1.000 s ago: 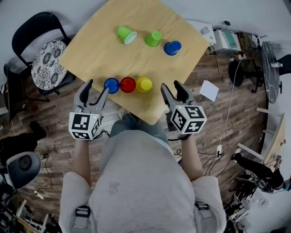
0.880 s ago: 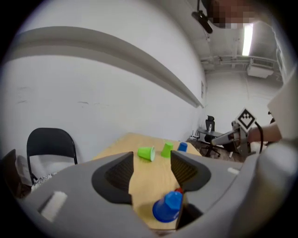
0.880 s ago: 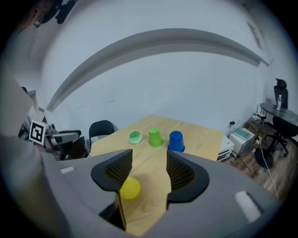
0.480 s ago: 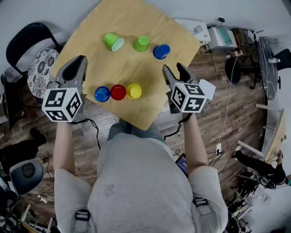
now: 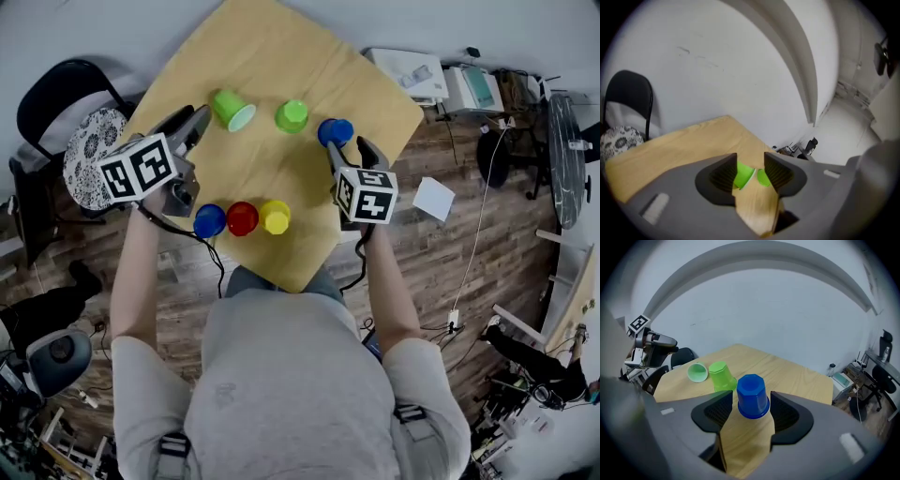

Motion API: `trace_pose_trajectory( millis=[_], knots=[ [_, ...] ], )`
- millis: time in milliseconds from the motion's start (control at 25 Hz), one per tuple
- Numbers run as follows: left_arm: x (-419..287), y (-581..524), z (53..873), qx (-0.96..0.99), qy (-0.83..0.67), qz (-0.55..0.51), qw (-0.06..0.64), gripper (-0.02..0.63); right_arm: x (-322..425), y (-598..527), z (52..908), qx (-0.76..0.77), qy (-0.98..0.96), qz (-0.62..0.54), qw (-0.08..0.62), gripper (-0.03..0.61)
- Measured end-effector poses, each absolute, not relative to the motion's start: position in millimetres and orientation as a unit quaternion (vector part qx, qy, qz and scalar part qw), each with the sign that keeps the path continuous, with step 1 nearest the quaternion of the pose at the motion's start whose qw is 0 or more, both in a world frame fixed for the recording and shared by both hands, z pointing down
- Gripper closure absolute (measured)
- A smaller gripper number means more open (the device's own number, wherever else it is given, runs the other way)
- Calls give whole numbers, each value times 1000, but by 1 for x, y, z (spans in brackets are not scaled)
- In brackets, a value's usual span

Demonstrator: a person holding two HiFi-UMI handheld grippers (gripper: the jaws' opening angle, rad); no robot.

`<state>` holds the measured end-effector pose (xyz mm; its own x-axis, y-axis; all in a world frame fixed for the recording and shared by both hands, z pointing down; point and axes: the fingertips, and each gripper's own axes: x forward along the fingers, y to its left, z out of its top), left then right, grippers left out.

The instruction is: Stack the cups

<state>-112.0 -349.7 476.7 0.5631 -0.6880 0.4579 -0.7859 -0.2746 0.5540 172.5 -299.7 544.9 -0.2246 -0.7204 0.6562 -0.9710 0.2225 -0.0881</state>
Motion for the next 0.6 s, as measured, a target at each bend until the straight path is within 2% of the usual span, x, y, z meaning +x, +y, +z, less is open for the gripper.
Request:
trace_pose_trajectory(
  millis=[240, 600],
  knots=[
    [-103, -368, 518, 733, -473, 12, 490, 309, 170, -314, 566, 571, -736, 252, 260, 347],
    [-95, -370, 572, 666, -484, 21, 567, 262, 162, -323, 573, 572, -738, 228, 276, 348]
  ],
)
